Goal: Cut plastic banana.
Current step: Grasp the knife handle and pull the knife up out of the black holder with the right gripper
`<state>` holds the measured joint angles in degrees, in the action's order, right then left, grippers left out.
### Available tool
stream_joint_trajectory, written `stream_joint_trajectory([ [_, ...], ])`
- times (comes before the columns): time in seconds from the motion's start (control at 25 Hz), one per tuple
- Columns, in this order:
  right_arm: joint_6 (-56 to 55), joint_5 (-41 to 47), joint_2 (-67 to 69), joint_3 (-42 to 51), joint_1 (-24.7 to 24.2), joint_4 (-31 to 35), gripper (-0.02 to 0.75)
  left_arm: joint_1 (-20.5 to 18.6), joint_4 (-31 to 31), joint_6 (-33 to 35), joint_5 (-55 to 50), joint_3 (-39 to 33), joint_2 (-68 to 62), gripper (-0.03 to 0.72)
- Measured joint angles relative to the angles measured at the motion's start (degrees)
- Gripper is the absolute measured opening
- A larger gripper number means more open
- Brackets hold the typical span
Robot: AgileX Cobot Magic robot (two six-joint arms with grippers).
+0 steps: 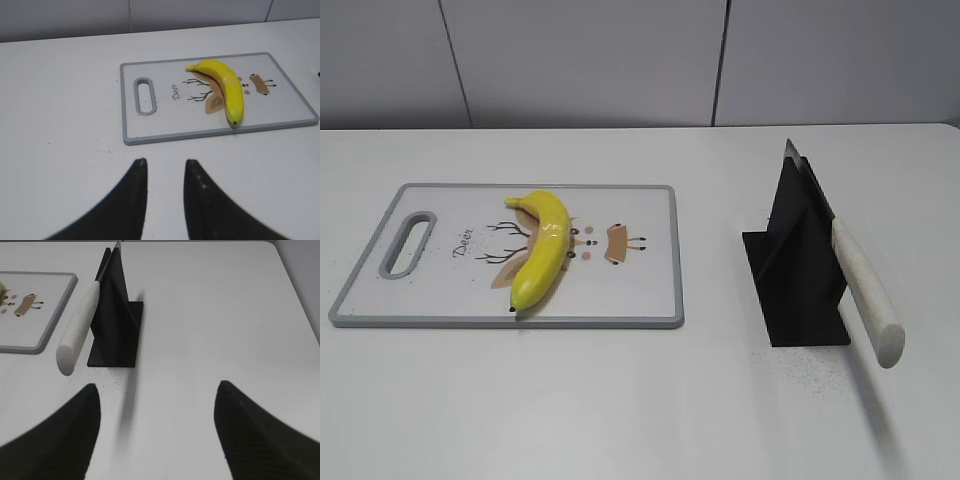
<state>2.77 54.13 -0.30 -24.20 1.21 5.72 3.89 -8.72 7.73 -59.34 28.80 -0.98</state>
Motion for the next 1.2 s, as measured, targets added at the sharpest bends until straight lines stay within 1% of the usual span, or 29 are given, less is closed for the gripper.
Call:
stream_joint_trajectory([
  [1.2,0.0,0.0,0.0,0.0,0.0,0.0,0.555,0.0,0.0,0.0,0.0,0.0,0.0,0.241],
])
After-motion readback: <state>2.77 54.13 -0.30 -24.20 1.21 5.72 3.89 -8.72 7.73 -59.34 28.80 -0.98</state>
